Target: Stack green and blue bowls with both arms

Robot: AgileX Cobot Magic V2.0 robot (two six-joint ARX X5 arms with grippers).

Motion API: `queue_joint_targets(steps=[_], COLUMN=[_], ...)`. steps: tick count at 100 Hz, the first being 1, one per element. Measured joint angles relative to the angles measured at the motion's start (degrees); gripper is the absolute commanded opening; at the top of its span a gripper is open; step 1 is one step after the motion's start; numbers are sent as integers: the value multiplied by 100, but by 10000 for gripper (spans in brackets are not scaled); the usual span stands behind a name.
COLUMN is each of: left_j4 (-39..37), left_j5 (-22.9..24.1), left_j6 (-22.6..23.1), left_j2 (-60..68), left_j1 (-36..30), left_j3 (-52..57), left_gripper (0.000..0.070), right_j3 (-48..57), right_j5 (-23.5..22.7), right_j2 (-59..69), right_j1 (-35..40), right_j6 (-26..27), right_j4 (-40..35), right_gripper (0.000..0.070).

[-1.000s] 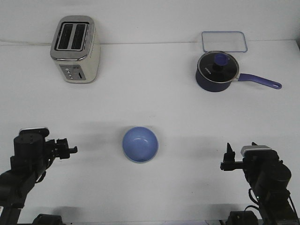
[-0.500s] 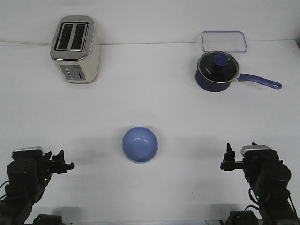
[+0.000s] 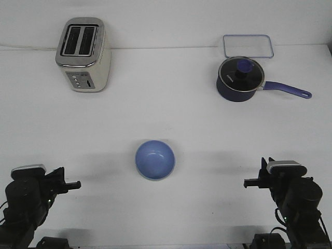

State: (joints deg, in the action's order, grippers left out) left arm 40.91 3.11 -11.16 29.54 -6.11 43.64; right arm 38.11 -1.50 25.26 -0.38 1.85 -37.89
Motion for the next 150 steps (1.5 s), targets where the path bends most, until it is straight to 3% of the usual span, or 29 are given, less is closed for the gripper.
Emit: queue_joint_targets(steps=[67,126,150], left_j4=[-245,-1788,-3012], left_j5=[0,0,2], left_j6=[0,11,354], left_j2=[-120,-494,-1484], left_j1=[0,2,203], left_j3=[0,-57,-1027], left_gripper=[11,11,11], right_j3=[0,0,0], right_j5=[0,0,0], right_j2=[0,0,0], right_j1=[0,0,0], right_j6=[2,2,2], right_j4=[170,175,175], right_gripper=[0,0,0])
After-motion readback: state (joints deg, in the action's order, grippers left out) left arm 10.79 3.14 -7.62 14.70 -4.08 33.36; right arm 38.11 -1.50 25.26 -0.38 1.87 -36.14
